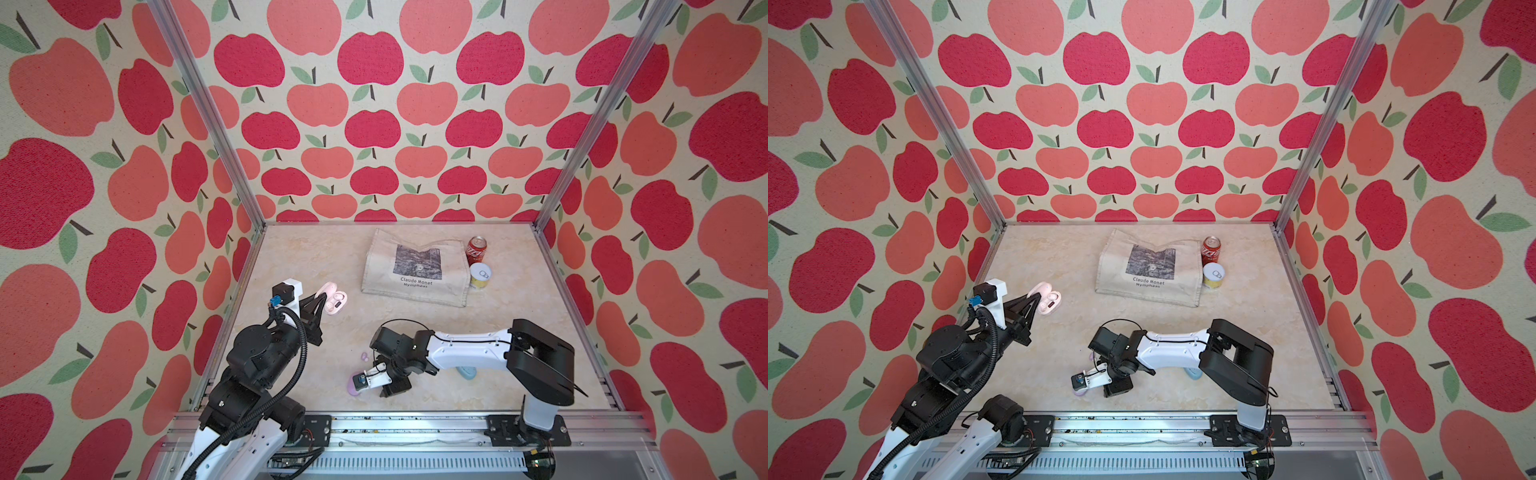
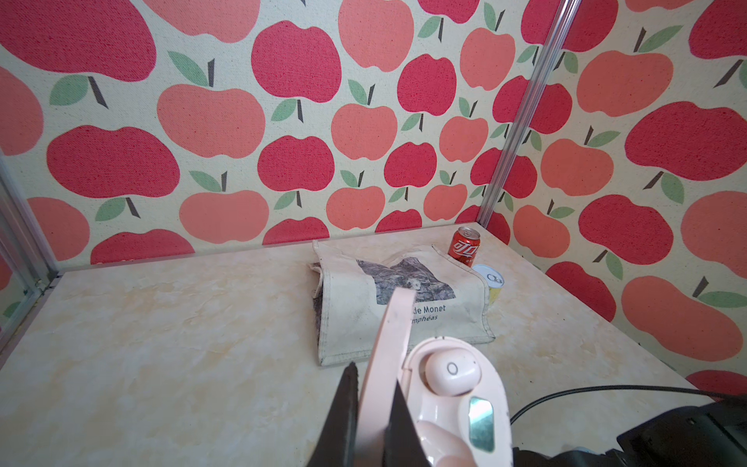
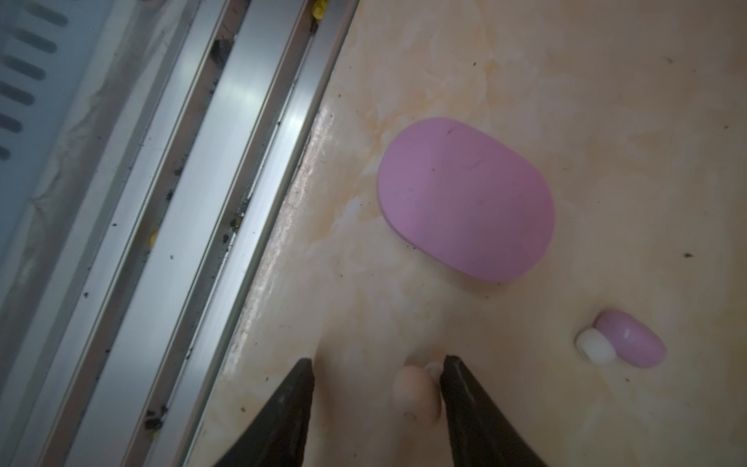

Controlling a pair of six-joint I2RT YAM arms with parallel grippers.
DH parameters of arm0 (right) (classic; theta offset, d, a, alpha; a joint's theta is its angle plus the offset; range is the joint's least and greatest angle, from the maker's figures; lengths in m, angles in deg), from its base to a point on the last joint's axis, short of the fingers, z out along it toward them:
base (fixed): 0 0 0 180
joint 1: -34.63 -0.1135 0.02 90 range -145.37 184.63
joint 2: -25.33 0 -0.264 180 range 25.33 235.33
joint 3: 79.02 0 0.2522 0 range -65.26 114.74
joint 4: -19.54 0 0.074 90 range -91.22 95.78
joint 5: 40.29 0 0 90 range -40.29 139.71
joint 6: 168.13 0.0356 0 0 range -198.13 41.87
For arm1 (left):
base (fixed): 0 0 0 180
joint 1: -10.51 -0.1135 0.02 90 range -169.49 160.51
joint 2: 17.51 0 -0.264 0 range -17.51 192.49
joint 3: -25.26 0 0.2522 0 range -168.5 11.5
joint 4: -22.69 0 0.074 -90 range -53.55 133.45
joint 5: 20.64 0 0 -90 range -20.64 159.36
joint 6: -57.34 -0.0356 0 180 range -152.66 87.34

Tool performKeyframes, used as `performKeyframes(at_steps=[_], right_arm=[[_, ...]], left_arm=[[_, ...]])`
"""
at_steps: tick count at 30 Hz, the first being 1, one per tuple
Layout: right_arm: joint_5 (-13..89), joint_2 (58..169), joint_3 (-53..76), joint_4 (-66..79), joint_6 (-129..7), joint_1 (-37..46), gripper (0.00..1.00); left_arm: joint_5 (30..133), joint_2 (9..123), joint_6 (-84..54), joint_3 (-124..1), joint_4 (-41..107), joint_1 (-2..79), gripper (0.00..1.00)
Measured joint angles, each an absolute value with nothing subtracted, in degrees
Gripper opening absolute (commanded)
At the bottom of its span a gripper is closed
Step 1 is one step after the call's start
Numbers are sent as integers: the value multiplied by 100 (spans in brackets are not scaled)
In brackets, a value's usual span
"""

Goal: Insert wireless bluetooth earbuds into charging case
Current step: Pick up the wireless bluetooth earbud from the bottom-center of the table.

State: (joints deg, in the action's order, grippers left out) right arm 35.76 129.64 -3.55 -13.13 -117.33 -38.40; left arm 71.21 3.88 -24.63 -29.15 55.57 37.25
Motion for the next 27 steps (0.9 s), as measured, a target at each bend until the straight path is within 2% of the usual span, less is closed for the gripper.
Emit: performKeyframes(at_steps=[27], right_arm=[[3626,13325,-60,-1174,-11558,-3798,32]], left_arm=[[7014,259,-2447,-2777,5561,3725,0]])
